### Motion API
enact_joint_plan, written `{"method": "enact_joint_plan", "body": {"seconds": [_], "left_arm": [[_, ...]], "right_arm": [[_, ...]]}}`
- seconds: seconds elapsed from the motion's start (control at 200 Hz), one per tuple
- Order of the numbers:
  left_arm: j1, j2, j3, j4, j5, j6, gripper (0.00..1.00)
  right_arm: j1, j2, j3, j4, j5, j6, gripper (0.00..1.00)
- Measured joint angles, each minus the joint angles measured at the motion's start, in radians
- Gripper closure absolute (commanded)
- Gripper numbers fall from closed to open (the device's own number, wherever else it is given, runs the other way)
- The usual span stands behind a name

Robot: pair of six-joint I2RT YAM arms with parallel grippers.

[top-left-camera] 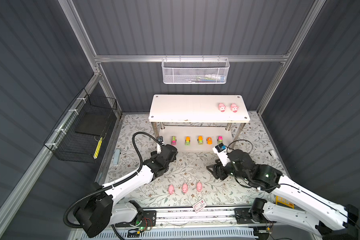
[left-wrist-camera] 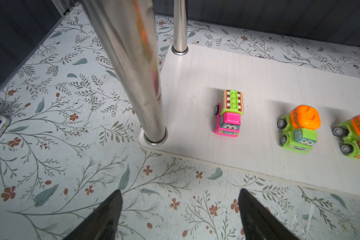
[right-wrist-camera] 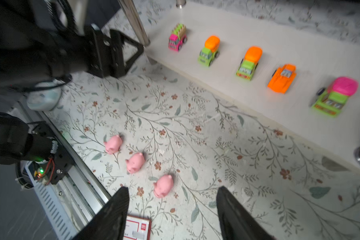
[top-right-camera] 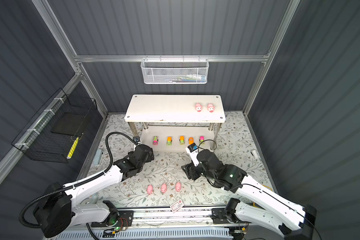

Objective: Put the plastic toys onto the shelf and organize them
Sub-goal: 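Move the right gripper down over the pink pigs on the table, then close the right gripper on the pink pig nearest it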

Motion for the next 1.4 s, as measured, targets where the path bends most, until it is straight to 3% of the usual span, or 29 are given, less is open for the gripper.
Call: {"method": "enact_joint_plan", "body": {"seconds": [0.43, 0.901, 1.396], "left_arm": [[0.005, 0.0, 0.0, -0.009, -0.009, 0.0, 0.13], [0.006, 0.0, 0.0, -0.009, -0.009, -0.008, 0.13], [0.018, 0.0, -0.006, -0.01, -0.009, -0.008, 0.13]], "right_arm": [[0.032, 0.423, 0.007, -0.006, -0.105, 0.107, 0.25], [0.085, 0.599, 0.098, -0.041, -0.183, 0.076, 0.29], [0.106, 0.698, 0.109, -0.056, -0.198, 0.062, 0.38]]}}
